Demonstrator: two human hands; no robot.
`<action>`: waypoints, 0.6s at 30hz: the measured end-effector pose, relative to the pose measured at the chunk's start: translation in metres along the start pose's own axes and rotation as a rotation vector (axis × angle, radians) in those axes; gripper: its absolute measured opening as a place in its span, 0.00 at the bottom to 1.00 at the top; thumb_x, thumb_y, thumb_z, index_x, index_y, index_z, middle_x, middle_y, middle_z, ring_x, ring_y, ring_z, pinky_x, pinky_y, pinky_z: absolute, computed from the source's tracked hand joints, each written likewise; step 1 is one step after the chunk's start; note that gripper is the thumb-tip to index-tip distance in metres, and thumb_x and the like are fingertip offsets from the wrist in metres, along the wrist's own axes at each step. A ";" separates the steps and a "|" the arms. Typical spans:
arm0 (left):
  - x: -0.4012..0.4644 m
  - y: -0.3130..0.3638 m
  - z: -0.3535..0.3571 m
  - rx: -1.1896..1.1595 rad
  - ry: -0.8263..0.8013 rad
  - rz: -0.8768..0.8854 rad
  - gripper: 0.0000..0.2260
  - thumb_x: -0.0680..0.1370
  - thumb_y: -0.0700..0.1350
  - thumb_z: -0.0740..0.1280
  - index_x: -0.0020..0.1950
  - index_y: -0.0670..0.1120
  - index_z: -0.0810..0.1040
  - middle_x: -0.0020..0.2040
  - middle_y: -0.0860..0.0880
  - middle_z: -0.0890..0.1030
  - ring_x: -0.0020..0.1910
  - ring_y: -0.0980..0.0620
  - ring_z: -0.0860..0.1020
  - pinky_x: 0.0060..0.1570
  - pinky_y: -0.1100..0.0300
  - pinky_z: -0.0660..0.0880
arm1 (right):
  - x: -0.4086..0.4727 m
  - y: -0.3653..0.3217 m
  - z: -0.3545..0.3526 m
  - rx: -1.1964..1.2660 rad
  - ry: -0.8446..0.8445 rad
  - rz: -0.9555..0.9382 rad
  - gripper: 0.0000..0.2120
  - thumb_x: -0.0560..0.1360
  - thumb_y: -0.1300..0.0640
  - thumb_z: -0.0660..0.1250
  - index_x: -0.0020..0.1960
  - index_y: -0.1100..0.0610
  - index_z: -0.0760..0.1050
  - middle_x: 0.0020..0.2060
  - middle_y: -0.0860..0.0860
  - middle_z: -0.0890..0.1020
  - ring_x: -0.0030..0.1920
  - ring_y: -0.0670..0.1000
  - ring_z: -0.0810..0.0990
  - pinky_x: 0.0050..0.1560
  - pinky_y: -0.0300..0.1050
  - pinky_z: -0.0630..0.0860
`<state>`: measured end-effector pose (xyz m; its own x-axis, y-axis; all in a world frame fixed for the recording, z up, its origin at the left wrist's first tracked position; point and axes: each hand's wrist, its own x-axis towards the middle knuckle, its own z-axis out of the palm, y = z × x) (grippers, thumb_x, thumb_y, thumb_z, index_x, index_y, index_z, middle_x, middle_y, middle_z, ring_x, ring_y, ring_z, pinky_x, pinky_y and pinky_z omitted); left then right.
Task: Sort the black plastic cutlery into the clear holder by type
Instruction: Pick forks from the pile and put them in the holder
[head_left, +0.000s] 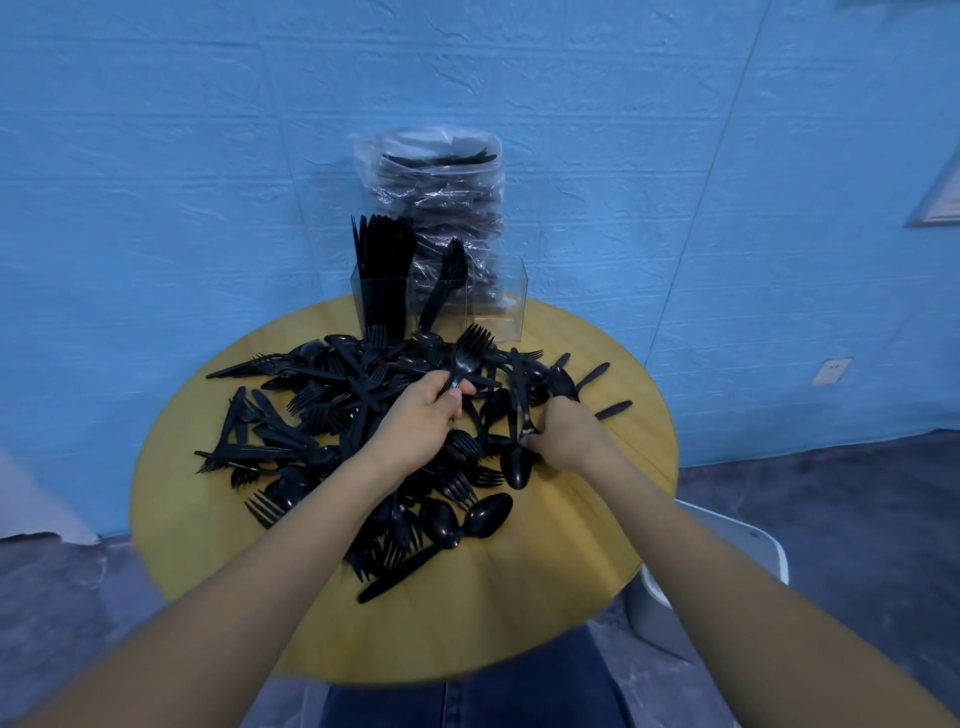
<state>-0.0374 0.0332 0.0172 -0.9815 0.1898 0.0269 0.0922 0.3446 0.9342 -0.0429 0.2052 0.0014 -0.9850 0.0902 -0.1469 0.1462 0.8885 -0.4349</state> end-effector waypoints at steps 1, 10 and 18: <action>0.000 0.000 0.000 0.002 0.003 0.002 0.10 0.83 0.41 0.53 0.53 0.49 0.74 0.36 0.51 0.69 0.32 0.57 0.67 0.32 0.65 0.64 | 0.001 0.000 0.000 0.015 -0.009 0.011 0.16 0.76 0.55 0.67 0.34 0.55 0.64 0.33 0.51 0.71 0.36 0.52 0.71 0.28 0.43 0.62; 0.008 -0.001 -0.008 0.025 0.102 0.035 0.10 0.83 0.43 0.53 0.53 0.49 0.74 0.37 0.52 0.70 0.32 0.55 0.67 0.33 0.61 0.65 | -0.007 0.003 -0.034 0.333 0.328 -0.126 0.08 0.78 0.68 0.57 0.51 0.59 0.73 0.47 0.55 0.78 0.46 0.52 0.74 0.45 0.46 0.71; 0.015 0.013 -0.004 0.099 0.059 0.081 0.10 0.83 0.42 0.52 0.56 0.46 0.72 0.40 0.52 0.71 0.37 0.56 0.69 0.38 0.62 0.66 | -0.029 -0.018 -0.061 0.441 0.312 -0.427 0.06 0.76 0.63 0.66 0.47 0.53 0.73 0.41 0.46 0.79 0.42 0.44 0.76 0.42 0.34 0.70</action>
<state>-0.0515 0.0368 0.0316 -0.9781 0.1669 0.1241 0.1844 0.4200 0.8886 -0.0229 0.2140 0.0671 -0.9352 -0.0435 0.3515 -0.3023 0.6151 -0.7282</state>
